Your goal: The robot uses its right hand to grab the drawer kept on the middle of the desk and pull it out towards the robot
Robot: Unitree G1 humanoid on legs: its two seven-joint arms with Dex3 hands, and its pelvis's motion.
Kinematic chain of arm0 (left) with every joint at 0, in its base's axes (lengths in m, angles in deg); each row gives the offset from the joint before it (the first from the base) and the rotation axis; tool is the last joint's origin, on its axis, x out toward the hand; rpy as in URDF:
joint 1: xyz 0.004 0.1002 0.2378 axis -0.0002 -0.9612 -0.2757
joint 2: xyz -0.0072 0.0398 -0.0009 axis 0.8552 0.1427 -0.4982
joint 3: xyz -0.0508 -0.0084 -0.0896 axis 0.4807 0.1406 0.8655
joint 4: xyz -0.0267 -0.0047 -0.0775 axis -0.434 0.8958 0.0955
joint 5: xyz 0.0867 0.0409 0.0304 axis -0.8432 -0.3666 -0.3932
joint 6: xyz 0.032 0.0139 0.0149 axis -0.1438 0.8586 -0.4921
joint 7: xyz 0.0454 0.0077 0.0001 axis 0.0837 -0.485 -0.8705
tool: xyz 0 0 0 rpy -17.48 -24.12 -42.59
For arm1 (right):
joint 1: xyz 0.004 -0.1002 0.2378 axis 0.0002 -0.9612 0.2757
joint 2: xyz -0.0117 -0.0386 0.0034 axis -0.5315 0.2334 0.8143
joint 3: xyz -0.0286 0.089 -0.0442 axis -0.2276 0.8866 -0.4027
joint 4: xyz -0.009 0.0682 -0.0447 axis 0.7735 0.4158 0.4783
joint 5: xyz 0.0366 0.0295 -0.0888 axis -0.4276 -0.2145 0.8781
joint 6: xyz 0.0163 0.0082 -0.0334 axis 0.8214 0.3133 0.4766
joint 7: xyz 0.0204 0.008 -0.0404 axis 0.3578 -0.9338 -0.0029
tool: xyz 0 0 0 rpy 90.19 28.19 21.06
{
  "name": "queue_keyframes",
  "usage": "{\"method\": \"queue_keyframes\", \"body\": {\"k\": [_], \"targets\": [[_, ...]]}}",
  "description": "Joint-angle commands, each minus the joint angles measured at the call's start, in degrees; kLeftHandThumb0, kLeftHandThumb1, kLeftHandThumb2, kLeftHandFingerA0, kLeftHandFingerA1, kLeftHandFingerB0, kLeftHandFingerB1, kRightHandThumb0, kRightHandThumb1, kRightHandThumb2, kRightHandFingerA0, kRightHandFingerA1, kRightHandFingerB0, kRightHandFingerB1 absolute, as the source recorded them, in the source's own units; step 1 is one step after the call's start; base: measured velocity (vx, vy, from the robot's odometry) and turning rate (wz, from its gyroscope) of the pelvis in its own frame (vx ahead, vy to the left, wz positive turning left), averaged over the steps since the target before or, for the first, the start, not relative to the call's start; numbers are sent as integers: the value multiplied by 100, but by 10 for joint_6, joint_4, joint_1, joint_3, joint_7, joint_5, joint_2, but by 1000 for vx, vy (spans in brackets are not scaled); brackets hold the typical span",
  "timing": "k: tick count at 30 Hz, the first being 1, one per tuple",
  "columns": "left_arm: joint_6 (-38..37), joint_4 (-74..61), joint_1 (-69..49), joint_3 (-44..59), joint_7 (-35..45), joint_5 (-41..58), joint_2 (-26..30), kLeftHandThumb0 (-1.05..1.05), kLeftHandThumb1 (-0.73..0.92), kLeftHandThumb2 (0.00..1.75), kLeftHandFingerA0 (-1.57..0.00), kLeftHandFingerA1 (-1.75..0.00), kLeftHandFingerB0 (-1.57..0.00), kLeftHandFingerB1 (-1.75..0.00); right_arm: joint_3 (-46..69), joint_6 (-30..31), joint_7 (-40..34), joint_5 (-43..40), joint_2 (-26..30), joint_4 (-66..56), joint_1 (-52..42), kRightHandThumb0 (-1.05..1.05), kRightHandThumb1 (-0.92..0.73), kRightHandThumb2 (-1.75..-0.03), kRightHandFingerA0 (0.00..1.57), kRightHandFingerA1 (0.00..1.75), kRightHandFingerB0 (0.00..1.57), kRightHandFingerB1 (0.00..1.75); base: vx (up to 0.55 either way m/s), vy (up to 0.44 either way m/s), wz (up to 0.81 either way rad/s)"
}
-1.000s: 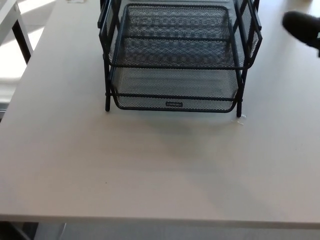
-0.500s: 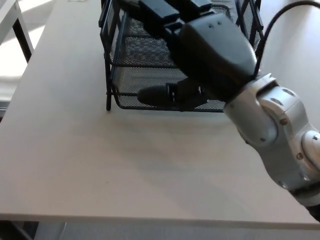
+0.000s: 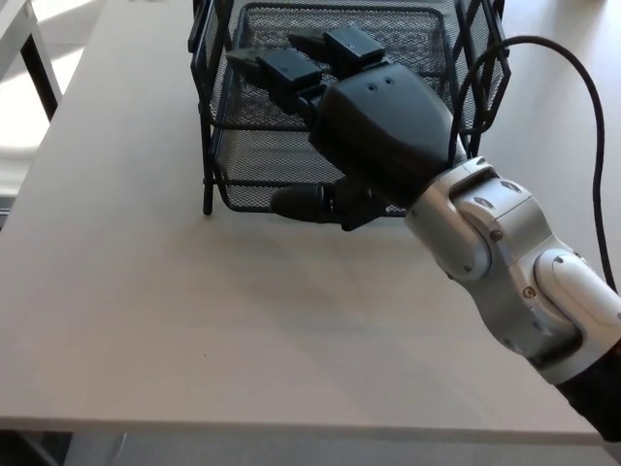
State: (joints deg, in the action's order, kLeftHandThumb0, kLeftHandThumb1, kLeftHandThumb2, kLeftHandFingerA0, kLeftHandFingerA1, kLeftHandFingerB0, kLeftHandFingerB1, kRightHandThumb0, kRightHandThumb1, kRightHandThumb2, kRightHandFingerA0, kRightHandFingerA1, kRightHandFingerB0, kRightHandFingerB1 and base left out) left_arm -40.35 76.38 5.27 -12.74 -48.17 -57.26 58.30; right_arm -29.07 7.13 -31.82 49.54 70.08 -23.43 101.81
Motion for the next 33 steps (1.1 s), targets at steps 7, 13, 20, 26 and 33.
{"method": "queue_keyframes", "body": {"k": [7,13,20,26,33], "targets": [[-10,3,-5,7,4,-5,0,-42,58,57,-66,-90,-65,-61,24,15,-81,80,-1,64,1,-83,-56,-60,4,46,12,33,0,0,0],[-12,12,-2,2,4,-9,0,-45,58,57,-65,-87,-64,-61,13,47,-132,129,-7,164,28,-70,-50,-56,4,44,12,31,0,0,0],[-12,-3,-11,12,7,-3,0,-46,57,57,-65,-93,-65,-64,14,37,-211,127,-17,306,63,-38,-23,-87,2,54,0,51,0,0,0],[-27,26,10,3,3,-7,-3,-46,57,57,-66,-91,-66,-62,15,19,-276,123,-24,385,85,-64,-37,-74,15,55,13,44,0,0,0],[-22,24,13,0,5,-12,1,-46,58,57,-64,-93,-65,-62,18,7,-347,116,-33,439,103,-50,-46,-54,37,60,35,39,0,0,0]]}}
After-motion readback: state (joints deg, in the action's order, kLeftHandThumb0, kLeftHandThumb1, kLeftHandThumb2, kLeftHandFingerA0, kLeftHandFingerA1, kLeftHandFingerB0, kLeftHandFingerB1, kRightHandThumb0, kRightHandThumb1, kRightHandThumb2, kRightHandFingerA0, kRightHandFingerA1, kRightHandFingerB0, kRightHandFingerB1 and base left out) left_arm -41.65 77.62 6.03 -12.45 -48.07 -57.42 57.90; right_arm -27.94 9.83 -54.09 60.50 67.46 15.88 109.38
